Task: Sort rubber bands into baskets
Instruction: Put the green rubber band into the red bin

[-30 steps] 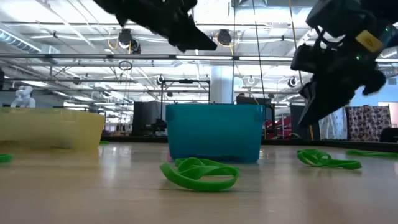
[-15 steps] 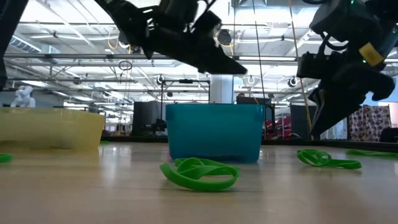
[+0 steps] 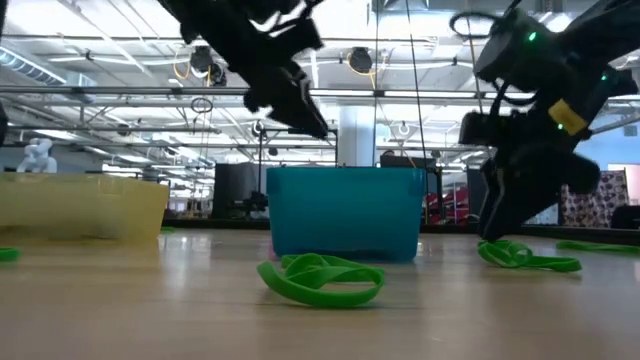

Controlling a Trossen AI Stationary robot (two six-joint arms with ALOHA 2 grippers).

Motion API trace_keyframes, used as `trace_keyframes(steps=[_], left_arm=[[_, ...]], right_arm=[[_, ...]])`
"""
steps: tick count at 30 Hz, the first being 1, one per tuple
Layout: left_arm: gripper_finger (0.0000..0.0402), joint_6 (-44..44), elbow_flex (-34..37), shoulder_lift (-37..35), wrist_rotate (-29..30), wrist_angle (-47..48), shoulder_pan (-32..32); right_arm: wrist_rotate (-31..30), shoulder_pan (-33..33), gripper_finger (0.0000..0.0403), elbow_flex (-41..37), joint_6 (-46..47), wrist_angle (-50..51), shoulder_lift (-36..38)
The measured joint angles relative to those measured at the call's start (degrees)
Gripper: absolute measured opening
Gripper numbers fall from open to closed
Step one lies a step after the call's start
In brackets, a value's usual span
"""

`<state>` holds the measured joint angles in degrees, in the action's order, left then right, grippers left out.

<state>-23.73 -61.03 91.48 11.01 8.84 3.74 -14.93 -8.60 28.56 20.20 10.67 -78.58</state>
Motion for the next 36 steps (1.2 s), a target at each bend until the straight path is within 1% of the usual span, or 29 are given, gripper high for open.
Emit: trace_keyframes(steps=[2,4,5,7,9,11,12,14,16,17,18,20,23,27,30,32,34,36], left_arm=[[0.0203,0.78,1.93,-4.24,-0.17,0.26,1.72],[0.0199,1.27,4.87,-8.73,-2.28,-0.82,3.49],[0.0198,2.37,6.73,-10.62,-4.69,-3.71,4.52],[0.0196,4.16,11.81,-14.12,-11.32,-10.45,6.73],[0.0196,5.85,16.36,-15.74,-16.92,-20.32,8.24],[0.0196,8.17,20.74,-16.6,-20.92,-29.06,8.95],[0.0196,9.32,22.23,-16.5,-22.17,-32.84,8.96],[0.0196,10.67,24.67,-15.74,-24.24,-38.41,8.67],[0.0196,11.02,25.78,-14.89,-26.63,-40.24,8.19],[0.0196,11.02,25.89,-14.21,-27.84,-40.79,7.82],[0.0196,10.98,26.03,-13.47,-28.78,-41.1,7.47],[0.0196,10.15,26.0,-11.22,-29.38,-42.45,6.79],[0.0196,8.81,26.02,-5.49,-29.37,-47.06,6.06],[0.0196,10.21,26.02,4.78,-29.4,-62.91,4.95],[0.0196,11.48,25.43,12.43,-29.36,-75.4,4.59],[0.0196,12.81,24.2,16.83,-29.1,-81.57,4.6],[0.0196,14.26,22.59,20.15,-28.97,-85.71,4.6],[0.0196,15.36,20.79,22.6,-28.95,-87.37,4.6]], right_arm=[[0.2,1.18,0.0216,0.0,-1.19,0.45,-1.19],[0.69,2.25,0.0222,0.11,-1.66,0.41,-2.21],[0.75,2.63,0.0223,0.14,-1.67,0.62,-2.34],[2.01,3.73,0.0218,0.14,-2.26,0.23,-3.41],[3.11,4.78,0.0204,0.17,-2.92,0.12,-3.69],[5.32,6.1,0.0177,0.15,-3.13,0.16,-4.02],[5.73,6.73,0.0156,0.15,-3.1,0.56,-4.02],[5.52,7.59,0.0103,0.13,-2.85,0.92,-3.42],[4.77,8.25,0.0042,0.09,-3.45,0.68,-2.75],[4.35,8.43,0.0022,0.03,-4.09,0.32,-2.26],[3.95,8.59,0.0013,-0.06,-4.42,-0.19,-1.97],[1.98,8.65,0.0011,-0.1,-4.89,-1.11,-0.71],[1.52,8.72,0.0003,1.91,-6.61,-2.06,2.42],[2.09,8.11,0.0002,4.99,-7.97,-3.06,6.81],[2.49,6.93,0.0001,6.52,-9.77,-7.7,9.44],[3.68,6.01,0.0001,6.64,-10.64,-14.44,10.23],[7.58,5.25,0.0001,6.64,-12.13,-20.28,10.48],[10.94,4.59,0.0001,6.69,-13.1,-25.27,10.48]])
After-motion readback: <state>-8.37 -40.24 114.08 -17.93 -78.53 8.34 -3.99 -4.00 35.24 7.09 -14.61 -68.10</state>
